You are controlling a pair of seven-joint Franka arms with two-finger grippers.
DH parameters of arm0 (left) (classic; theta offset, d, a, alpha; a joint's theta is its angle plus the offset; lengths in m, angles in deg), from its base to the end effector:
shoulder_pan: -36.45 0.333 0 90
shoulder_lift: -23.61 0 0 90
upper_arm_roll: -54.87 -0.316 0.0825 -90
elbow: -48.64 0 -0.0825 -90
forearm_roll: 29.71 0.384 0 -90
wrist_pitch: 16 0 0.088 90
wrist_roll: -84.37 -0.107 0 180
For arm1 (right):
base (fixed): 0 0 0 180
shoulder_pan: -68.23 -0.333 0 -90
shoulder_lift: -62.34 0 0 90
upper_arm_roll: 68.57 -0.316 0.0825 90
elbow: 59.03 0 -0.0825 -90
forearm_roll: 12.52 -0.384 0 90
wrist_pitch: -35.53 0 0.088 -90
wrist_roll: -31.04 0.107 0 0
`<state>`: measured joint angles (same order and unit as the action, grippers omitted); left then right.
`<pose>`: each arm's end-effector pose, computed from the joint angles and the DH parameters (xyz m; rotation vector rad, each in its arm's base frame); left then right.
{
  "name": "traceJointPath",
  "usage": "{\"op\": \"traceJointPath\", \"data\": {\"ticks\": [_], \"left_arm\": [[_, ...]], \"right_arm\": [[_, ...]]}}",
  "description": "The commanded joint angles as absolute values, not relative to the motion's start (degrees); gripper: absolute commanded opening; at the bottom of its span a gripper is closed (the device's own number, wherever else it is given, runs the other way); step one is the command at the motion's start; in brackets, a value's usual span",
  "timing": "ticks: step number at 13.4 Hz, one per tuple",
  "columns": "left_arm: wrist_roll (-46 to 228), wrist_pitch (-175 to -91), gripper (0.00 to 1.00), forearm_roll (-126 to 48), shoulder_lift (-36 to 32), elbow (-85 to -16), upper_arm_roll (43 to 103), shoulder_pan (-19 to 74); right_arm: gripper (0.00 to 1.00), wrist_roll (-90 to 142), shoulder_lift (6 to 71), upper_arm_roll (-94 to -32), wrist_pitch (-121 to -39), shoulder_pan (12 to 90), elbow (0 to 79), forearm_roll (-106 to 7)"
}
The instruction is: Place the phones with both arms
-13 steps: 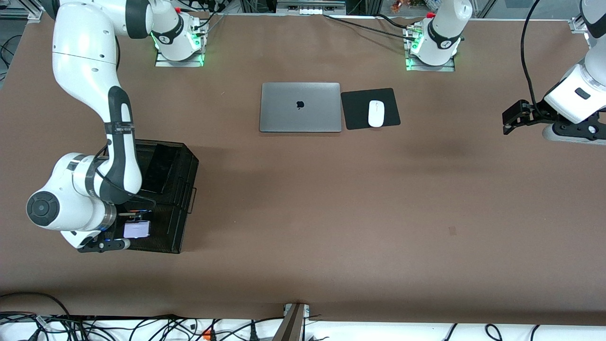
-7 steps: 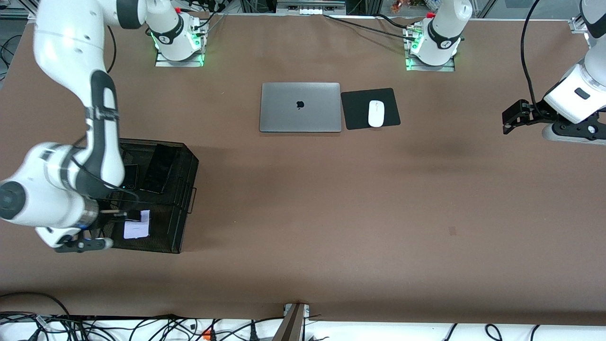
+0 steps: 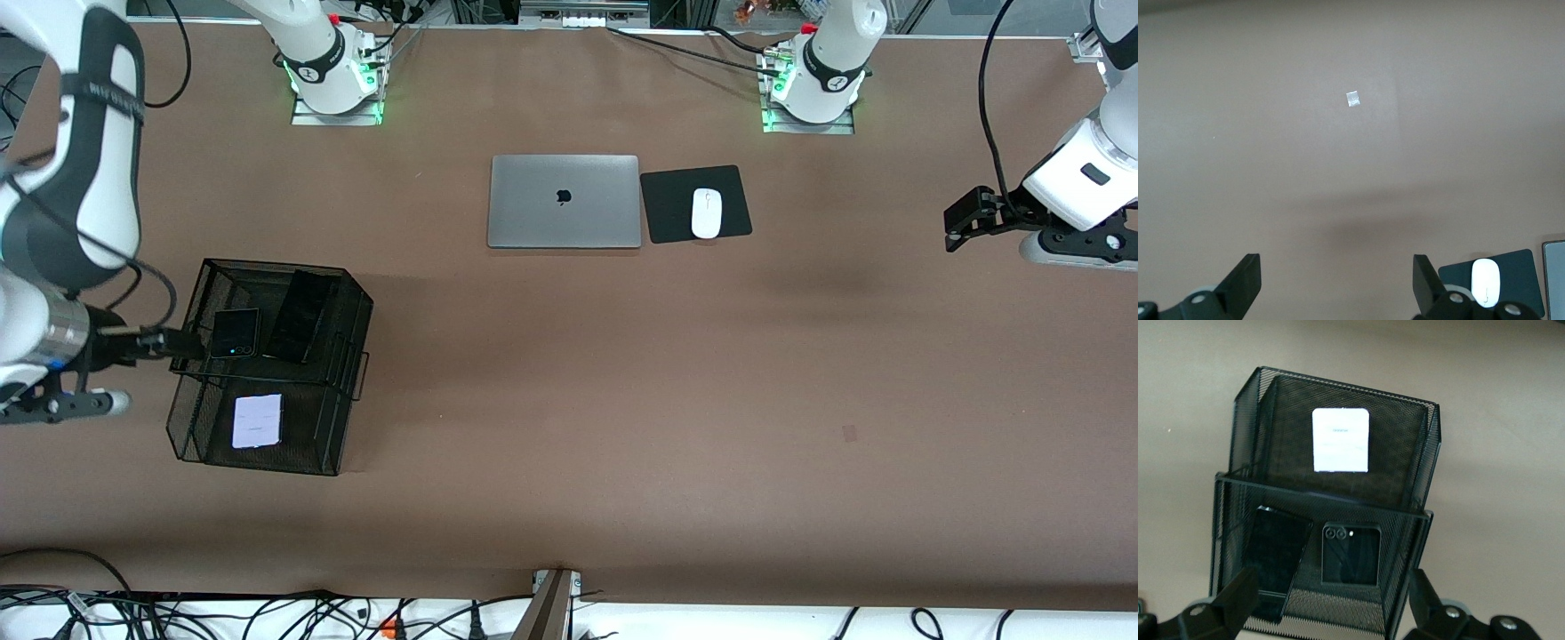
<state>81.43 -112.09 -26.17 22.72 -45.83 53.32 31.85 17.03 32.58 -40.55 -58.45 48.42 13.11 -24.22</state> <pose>0.5663 -0.0243 0.5883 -3.0749 0.1704 -0.0197 0.6892 -0.0040 0.4787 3.1144 0.1944 -0.1354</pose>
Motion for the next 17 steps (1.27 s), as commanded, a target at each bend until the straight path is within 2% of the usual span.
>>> {"op": "traceJointPath", "data": {"ticks": [1,3,5,8,11,14,17], "left_arm": [[81.6,-111.2,1.0,-26.6,22.2,-44.0,53.6,32.1],[81.6,-111.2,1.0,-26.6,22.2,-43.9,53.6,32.1],[81.6,-111.2,1.0,-26.6,22.2,-43.9,53.6,32.0],[81.6,-111.2,1.0,-26.6,22.2,-43.9,53.7,32.0],[81.6,-111.2,1.0,-26.6,22.2,-43.9,53.7,32.0],[81.6,-111.2,1.0,-26.5,22.2,-43.9,53.7,32.0],[81.6,-111.1,1.0,-26.5,22.2,-43.9,53.6,32.0]], "right_arm": [[1.0,20.3,40.7,-40.5,-59.0,44.3,21.5,-18.3],[1.0,23.6,48.3,-44.0,-61.3,44.8,29.5,-15.2],[1.0,25.1,54.3,-50.9,-62.6,51.1,35.1,-12.3],[1.0,25.1,59.9,-64.6,-61.9,66.6,38.3,-10.9],[1.0,26.1,61.4,-74.8,-59.3,76.4,37.7,-9.5],[1.0,27.8,61.4,-75.1,-57.0,76.3,35.0,-8.8],[1.0,27.0,61.2,-72.8,-56.7,74.7,34.0,-9.0]]}}
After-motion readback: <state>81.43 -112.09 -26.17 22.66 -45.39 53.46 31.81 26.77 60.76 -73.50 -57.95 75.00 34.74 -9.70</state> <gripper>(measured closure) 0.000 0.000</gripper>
